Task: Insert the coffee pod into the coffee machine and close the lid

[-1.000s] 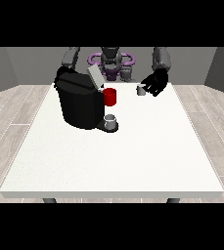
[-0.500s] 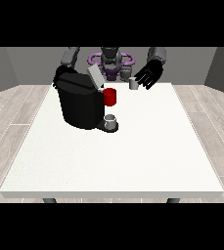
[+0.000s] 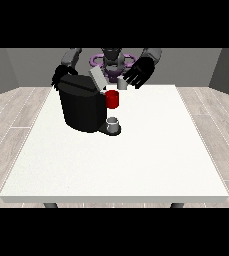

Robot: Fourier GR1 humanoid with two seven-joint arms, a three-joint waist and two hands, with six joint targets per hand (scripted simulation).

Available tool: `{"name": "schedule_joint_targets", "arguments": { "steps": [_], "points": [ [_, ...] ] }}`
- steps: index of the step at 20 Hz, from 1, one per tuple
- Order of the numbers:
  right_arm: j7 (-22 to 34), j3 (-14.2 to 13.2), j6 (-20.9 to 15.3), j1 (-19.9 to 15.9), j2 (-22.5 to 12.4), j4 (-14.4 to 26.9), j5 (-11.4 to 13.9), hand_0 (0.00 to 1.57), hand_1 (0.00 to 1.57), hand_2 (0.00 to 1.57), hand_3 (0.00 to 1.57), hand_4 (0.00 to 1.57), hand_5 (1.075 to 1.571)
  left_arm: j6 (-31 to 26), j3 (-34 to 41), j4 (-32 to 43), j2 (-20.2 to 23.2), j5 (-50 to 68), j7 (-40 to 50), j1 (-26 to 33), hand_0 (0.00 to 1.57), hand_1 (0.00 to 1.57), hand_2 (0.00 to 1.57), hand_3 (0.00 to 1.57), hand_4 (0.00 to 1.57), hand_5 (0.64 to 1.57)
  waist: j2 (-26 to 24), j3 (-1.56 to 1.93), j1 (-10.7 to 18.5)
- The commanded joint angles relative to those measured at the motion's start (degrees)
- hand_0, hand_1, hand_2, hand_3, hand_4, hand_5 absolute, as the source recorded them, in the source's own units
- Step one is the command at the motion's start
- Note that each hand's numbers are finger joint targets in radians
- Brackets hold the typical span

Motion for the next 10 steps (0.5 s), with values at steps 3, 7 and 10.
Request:
{"name": "schedule_joint_targets", "arguments": {
  "steps": [3,7,10],
  "points": [
    [0.2,-0.4,-1.9,-1.6,-0.2,-1.4,1.4,0.0,0.0,0.0,0.0,0.51,1.571,0.8,-0.4,-0.1,-0.6,-1.0,-1.1,-1.6,1.28,1.28,1.33,1.26,0.52,1.571,2.1,0.01,-0.2],
    [1.0,0.8,-0.3,0.4,-0.9,-4.2,1.3,0.0,0.0,0.0,0.0,0.55,1.571,1.1,0.7,1.5,1.8,-1.6,-0.3,-2.9,1.26,1.26,1.3,1.24,0.49,1.571,2.7,0.0,-2.9],
    [0.7,1.1,-0.9,0.9,-0.7,-4.9,1.7,0.0,0.0,0.0,0.0,0.52,1.571,-0.3,1.3,2.5,1.4,-1.0,0.6,-3.5,1.31,1.31,1.33,1.24,0.49,1.571,2.7,0.0,-3.1]
  ]
}}
